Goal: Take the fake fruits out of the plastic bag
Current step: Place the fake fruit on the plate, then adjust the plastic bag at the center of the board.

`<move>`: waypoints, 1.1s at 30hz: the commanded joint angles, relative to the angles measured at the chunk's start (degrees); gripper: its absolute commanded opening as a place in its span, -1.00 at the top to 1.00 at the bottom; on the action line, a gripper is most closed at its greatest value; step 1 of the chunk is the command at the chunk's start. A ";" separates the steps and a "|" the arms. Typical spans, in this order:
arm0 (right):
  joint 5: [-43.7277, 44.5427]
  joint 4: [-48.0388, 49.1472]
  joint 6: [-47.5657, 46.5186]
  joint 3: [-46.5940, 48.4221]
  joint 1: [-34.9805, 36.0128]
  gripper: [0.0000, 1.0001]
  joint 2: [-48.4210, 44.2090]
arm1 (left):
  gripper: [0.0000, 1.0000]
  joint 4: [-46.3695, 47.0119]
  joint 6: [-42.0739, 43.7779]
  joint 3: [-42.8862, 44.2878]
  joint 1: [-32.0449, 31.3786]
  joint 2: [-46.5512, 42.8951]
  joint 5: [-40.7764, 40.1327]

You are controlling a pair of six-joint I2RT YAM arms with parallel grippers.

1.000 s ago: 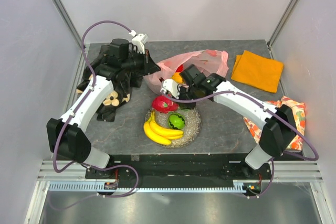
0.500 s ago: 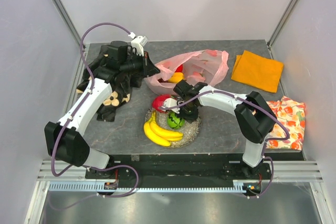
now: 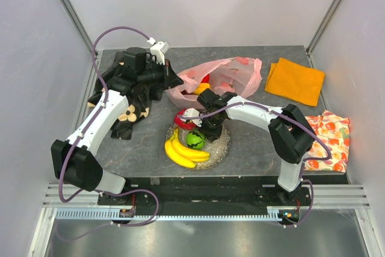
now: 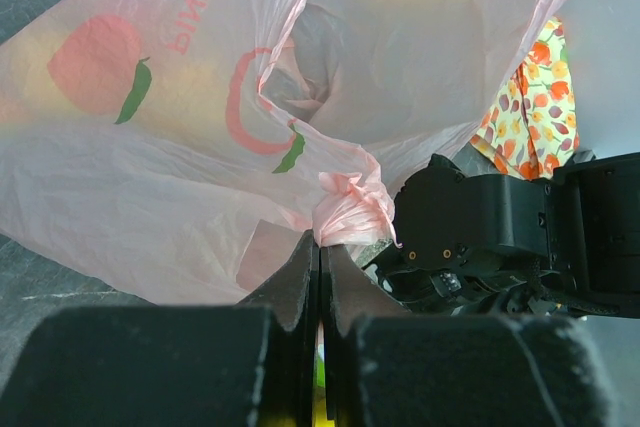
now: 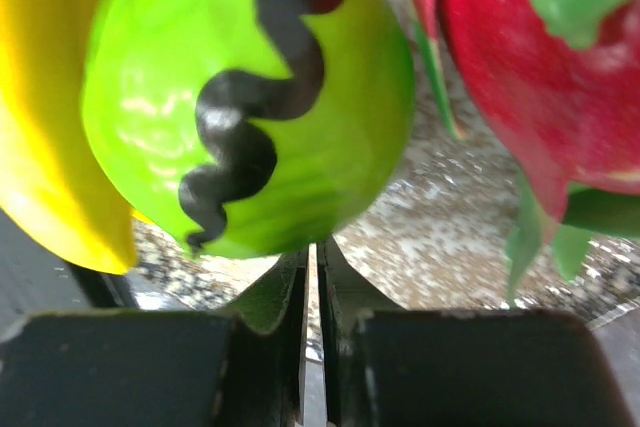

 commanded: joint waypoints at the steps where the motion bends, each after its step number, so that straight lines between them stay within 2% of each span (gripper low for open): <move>1: -6.00 0.77 2.06 2.84 0.59 0.73 1.45 | 0.97 2.16 1.10 0.56 -0.07 0.25 1.06; 8: -3.73 -0.45 2.59 6.63 0.77 0.66 2.25 | 0.97 2.34 1.01 0.56 -0.07 0.51 0.88; 11: -1.88 -5.80 -0.21 7.68 -0.10 0.53 -0.82 | 0.97 2.08 1.01 0.65 -0.07 0.42 1.14; 14: -4.51 -15.90 -4.78 12.68 -2.65 0.24 -5.73 | 0.97 1.81 0.66 0.74 -0.07 0.34 1.32; 15: -4.95 -17.93 -5.40 16.09 -3.44 0.10 -6.89 | 0.97 1.81 0.49 0.65 -0.07 0.25 1.41; 18: -5.66 -23.82 -5.94 25.91 -6.87 0.00 -9.44 | 0.97 1.90 -0.04 -0.57 -0.07 -0.28 1.41; 21: -3.65 -24.71 -6.11 35.00 -8.98 0.08 -8.31 | 0.97 1.64 -0.22 -1.37 -0.07 -0.54 1.41; 25: -1.44 -18.75 -5.06 38.09 -11.44 0.21 -2.96 | 0.97 1.46 -0.30 -1.90 -0.07 -0.81 0.88; 29: 1.54 -4.35 2.05 29.52 -13.64 0.44 0.30 | 0.97 -0.29 -0.13 -1.72 -0.07 -0.98 -0.34; 33: 9.62 7.68 2.58 18.26 -13.65 0.51 0.14 | 0.97 -2.14 -1.35 -0.84 0.19 -1.68 -3.68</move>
